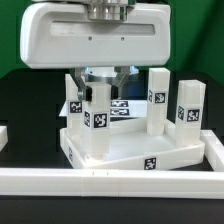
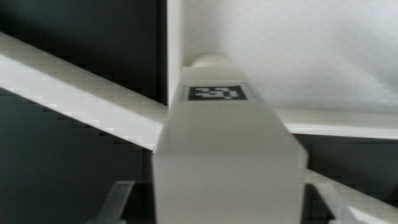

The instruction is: Assemble desk

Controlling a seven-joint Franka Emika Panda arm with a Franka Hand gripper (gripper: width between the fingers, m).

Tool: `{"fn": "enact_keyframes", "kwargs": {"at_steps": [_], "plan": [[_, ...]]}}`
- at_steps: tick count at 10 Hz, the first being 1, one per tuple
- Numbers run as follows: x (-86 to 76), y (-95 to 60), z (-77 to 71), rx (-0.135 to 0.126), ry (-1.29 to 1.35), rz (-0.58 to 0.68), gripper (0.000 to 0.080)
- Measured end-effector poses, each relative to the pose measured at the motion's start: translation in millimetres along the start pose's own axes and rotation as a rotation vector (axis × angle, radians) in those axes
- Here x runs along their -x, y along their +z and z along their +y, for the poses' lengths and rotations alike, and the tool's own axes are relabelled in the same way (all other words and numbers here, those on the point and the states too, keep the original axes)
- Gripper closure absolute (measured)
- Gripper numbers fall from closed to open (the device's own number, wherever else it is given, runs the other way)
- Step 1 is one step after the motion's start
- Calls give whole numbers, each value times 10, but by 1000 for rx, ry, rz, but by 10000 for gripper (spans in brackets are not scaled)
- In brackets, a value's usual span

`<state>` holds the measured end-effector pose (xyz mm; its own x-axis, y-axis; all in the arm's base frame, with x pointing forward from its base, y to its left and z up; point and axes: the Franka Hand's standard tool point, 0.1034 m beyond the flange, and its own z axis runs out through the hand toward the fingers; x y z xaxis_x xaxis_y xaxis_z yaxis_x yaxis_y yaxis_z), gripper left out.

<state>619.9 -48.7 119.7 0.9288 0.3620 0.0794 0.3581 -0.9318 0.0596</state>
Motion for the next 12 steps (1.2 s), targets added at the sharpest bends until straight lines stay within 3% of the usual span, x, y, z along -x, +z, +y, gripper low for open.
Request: {"fn": "enact_keyframes", "kwargs": {"at_steps": [4,7,8,12], "plan": [[51,16,88,-31,473,-1,509],[31,31,123,-28,841,4,509],[37,35,133,-48,1046,5,509],[39,36,125,-67,1278,-9,509]]}}
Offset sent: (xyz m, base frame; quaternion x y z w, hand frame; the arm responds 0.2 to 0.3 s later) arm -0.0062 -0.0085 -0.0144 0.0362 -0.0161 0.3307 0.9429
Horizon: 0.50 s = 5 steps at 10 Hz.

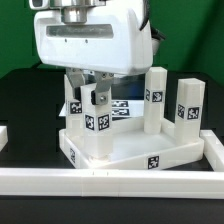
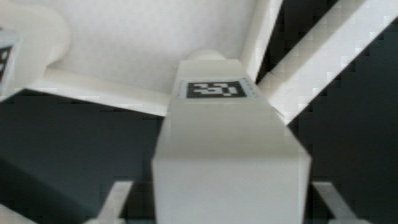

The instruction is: Assemble desk

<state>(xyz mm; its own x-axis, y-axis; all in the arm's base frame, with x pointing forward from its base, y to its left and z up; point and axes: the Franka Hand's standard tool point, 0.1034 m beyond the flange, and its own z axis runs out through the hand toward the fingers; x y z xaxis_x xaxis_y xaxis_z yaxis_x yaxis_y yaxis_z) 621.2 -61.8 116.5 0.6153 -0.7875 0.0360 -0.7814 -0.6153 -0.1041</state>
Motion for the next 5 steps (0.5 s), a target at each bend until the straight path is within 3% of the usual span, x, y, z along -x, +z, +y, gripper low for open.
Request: {"fn": "enact_keyframes", "kwargs": {"at_steps": [1,2,3,4,5], "plan": [[6,1,-5,0,34,0,451],[5,1,-4,0,19,0,451],[16,0,-15,0,-5,0,263],[58,-11,-63,-3,-17,-1,185],[78,-11,-78,-2,-94,-3,185]]}}
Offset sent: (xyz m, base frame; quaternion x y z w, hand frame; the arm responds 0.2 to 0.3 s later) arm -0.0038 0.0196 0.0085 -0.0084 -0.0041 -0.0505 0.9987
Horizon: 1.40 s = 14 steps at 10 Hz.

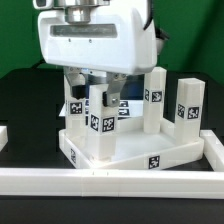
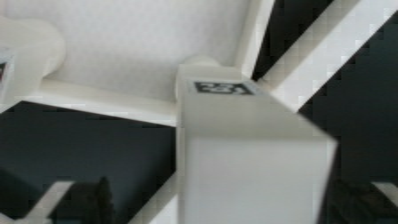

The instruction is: Assemble desk

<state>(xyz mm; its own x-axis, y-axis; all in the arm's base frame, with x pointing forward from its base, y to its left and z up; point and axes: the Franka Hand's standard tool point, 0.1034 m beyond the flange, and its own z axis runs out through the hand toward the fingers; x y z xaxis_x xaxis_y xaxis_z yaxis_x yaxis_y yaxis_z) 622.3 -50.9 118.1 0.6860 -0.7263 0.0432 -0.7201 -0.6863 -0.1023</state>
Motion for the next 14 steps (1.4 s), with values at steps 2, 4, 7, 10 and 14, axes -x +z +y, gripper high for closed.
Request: {"fn": "enact_keyframes", "kwargs": {"at_steps": [2,4,7,10,14], "plan": [[45,9,-41,1,-187,-2,152],[41,8,-40,0,-419,-2,151],[27,7,-51,15,-681,12,151],[26,14,-42,32,-879,11,151],[23,16,-31,54,-1131,6,151]]}}
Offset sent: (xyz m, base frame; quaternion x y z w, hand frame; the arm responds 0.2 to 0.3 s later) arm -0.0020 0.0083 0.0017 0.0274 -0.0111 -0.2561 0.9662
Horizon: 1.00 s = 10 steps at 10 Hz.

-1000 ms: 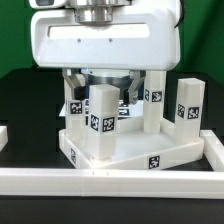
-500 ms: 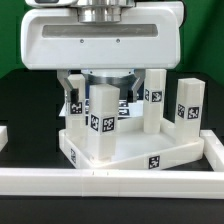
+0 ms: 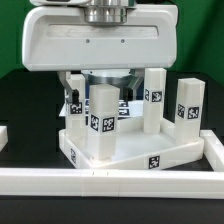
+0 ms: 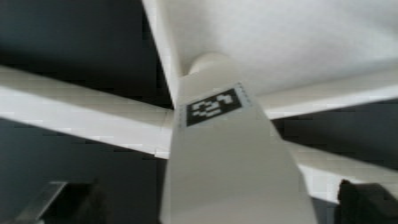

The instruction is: Assemble desk

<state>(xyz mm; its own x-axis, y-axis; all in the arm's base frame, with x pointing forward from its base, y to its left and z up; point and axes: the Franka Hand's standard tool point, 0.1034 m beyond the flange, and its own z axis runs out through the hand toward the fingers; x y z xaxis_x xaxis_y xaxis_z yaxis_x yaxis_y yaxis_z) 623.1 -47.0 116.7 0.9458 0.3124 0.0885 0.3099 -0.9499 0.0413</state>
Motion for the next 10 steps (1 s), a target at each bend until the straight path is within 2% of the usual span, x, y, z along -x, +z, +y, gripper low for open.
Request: {"fn": "enact_keyframes", "kwargs": {"at_steps": [2,4,5,6,8,10], "plan": [[9,9,5,-1,-8,-1,151],[10,9,10,-1,-7,-2,417],[11,10,9,-1,-2,-2,417],[12,11,9,-1,18,-2,511],[13,12,11,-2,45,-2,511],[14,13,11,-2,197,-2,511]]}}
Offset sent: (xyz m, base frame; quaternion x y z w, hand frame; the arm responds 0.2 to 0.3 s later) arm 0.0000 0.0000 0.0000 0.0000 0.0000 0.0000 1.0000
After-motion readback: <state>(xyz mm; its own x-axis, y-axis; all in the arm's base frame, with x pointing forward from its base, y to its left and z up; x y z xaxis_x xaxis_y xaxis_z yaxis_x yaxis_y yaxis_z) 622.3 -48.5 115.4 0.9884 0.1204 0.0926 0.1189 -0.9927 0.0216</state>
